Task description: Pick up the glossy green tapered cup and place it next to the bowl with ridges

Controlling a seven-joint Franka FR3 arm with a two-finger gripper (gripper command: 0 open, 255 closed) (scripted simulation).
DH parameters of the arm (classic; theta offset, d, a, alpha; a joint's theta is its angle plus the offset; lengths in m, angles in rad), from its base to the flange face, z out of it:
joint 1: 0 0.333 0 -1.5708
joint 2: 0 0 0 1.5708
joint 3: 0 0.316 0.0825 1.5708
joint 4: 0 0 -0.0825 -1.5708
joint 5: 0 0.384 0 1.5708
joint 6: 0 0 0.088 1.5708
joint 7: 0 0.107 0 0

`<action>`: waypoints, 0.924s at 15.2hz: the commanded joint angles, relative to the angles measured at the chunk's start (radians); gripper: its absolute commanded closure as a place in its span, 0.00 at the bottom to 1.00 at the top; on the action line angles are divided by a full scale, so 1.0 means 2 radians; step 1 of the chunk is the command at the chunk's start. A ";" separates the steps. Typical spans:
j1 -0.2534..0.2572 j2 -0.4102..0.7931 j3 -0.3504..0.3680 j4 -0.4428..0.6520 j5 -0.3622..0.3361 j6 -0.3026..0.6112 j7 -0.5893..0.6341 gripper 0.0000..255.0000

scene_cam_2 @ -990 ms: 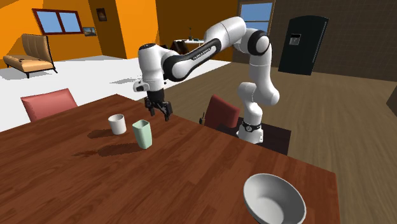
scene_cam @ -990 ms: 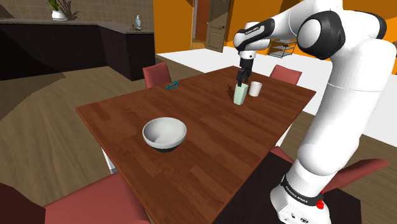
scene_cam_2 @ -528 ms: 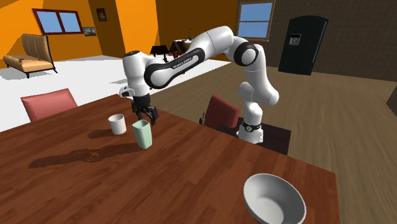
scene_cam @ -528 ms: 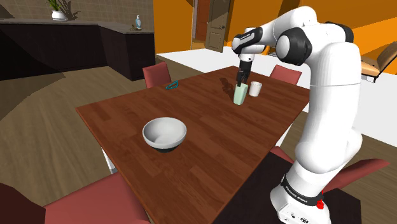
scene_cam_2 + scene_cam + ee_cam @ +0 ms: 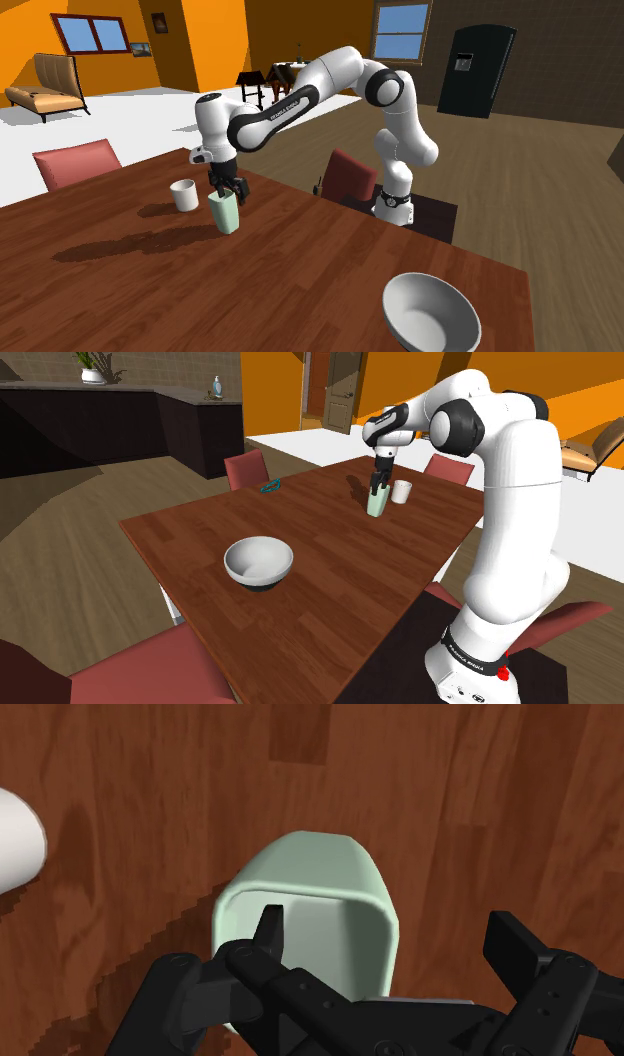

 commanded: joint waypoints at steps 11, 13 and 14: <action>0.000 0.000 0.000 -0.001 0.000 0.002 0.000 1.00; 0.000 0.000 0.000 -0.001 0.000 0.002 0.000 1.00; 0.000 0.000 0.000 -0.001 0.000 0.002 0.000 1.00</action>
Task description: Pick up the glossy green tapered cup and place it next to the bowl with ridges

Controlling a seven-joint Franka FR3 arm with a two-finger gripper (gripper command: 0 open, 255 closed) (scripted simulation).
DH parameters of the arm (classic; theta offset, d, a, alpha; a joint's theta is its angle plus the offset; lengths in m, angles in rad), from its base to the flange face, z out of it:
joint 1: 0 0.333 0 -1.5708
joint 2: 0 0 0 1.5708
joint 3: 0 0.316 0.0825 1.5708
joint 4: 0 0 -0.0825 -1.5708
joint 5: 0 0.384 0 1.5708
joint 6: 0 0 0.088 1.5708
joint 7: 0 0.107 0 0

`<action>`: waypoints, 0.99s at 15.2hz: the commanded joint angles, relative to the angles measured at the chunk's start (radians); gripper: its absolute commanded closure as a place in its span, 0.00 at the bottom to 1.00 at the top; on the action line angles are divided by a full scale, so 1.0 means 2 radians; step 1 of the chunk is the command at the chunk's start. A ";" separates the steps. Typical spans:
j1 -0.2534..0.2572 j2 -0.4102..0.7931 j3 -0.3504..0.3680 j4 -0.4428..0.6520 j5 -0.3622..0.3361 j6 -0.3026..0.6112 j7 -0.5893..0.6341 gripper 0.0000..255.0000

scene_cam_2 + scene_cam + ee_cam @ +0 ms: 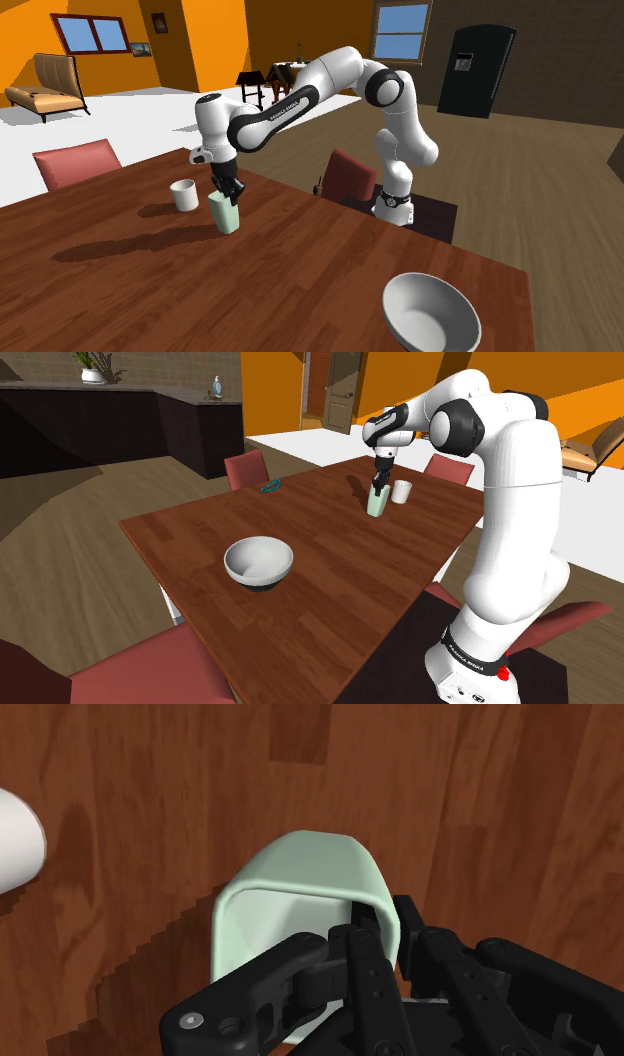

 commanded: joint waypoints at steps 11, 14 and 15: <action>0.001 -0.017 -0.004 0.037 -0.008 -0.053 0.003 1.00; 0.000 -0.020 -0.005 0.053 -0.009 -0.071 0.004 1.00; 0.000 -0.021 -0.005 0.058 -0.010 -0.078 0.004 1.00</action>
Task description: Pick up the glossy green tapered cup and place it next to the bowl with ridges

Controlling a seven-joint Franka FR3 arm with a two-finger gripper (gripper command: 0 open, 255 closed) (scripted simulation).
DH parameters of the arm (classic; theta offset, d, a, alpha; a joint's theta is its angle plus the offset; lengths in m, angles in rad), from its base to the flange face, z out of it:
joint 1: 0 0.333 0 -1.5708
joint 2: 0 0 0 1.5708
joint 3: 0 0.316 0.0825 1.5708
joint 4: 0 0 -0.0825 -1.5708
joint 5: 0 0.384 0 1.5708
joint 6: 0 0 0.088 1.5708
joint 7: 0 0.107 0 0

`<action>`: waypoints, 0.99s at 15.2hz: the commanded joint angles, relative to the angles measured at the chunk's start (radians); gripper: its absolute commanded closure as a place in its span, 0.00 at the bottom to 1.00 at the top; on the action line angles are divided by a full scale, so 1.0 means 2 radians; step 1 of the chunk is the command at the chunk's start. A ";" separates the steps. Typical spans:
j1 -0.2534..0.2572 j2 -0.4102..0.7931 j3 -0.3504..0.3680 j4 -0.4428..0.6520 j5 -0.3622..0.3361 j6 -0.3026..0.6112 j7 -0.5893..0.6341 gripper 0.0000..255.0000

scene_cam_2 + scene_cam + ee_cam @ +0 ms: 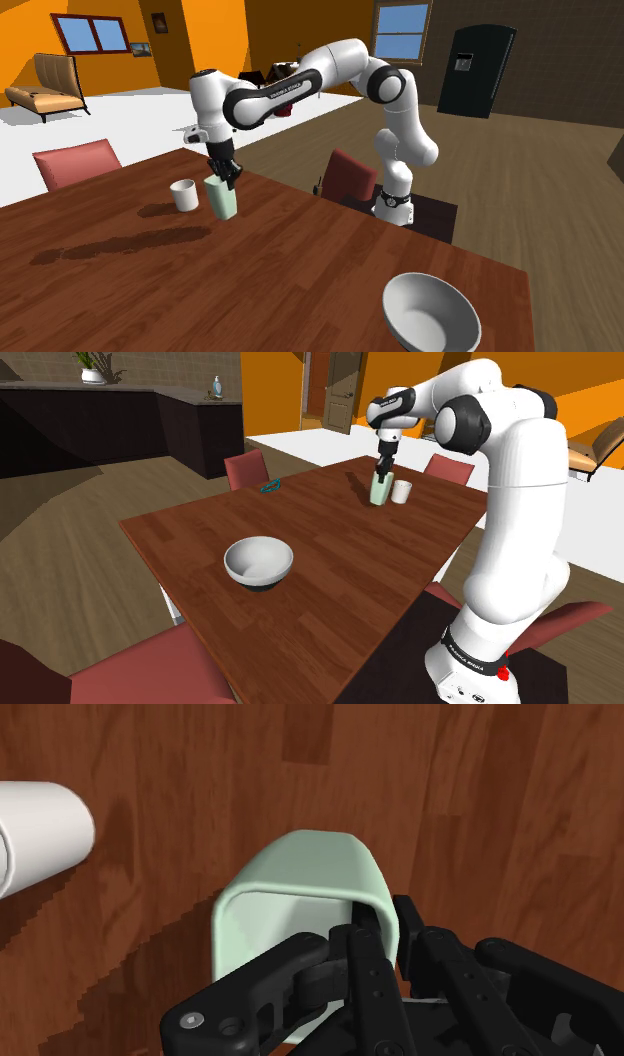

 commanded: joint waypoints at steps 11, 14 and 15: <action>-0.004 -0.006 -0.003 0.075 -0.003 -0.080 0.001 1.00; -0.007 -0.003 -0.003 0.099 -0.003 -0.101 0.000 1.00; -0.008 -0.002 -0.003 0.107 -0.002 -0.109 0.000 1.00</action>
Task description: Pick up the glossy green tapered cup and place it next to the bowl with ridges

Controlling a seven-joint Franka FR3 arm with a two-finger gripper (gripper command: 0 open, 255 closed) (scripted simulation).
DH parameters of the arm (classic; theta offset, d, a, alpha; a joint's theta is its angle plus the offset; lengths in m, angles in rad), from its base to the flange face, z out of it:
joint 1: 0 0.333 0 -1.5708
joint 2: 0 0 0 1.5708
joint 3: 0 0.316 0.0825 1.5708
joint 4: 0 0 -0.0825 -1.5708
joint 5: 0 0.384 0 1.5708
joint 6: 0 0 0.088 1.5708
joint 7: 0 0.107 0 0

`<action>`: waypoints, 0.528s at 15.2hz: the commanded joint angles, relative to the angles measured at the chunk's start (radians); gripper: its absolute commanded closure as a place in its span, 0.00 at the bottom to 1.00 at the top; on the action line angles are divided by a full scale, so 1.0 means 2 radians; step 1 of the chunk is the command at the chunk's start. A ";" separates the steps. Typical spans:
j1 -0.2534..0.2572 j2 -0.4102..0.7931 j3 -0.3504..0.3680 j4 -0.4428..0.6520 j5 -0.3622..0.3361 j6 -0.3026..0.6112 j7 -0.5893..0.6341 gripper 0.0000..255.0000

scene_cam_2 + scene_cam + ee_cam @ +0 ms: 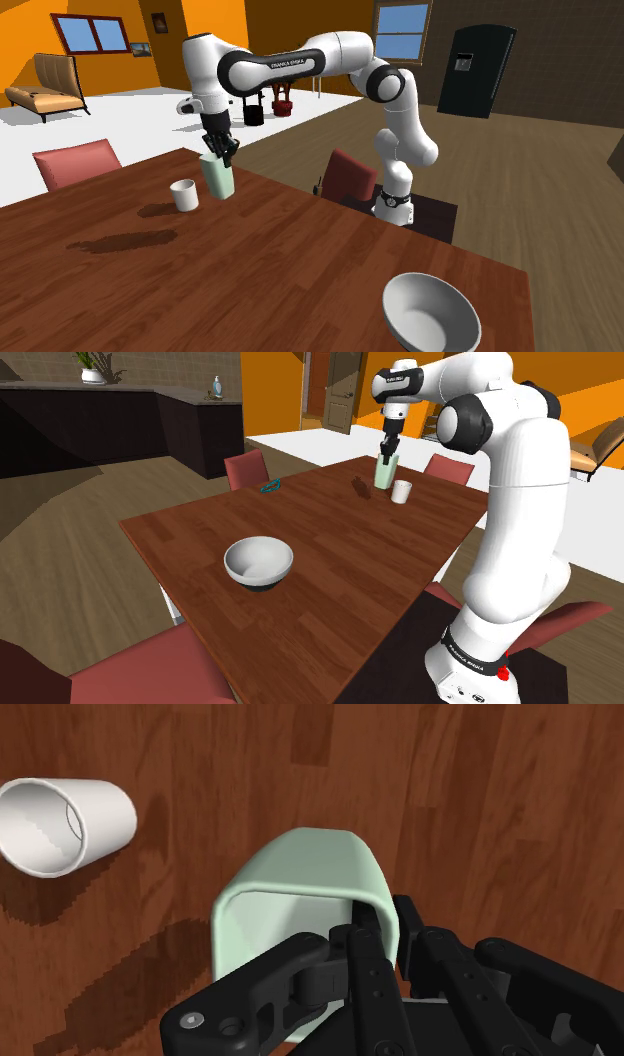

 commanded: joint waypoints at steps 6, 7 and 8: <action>-0.009 0.012 0.000 0.066 0.005 -0.054 -0.002 1.00; -0.011 0.015 0.000 0.077 0.006 -0.062 -0.002 1.00; -0.012 0.018 0.000 0.088 0.007 -0.071 -0.003 1.00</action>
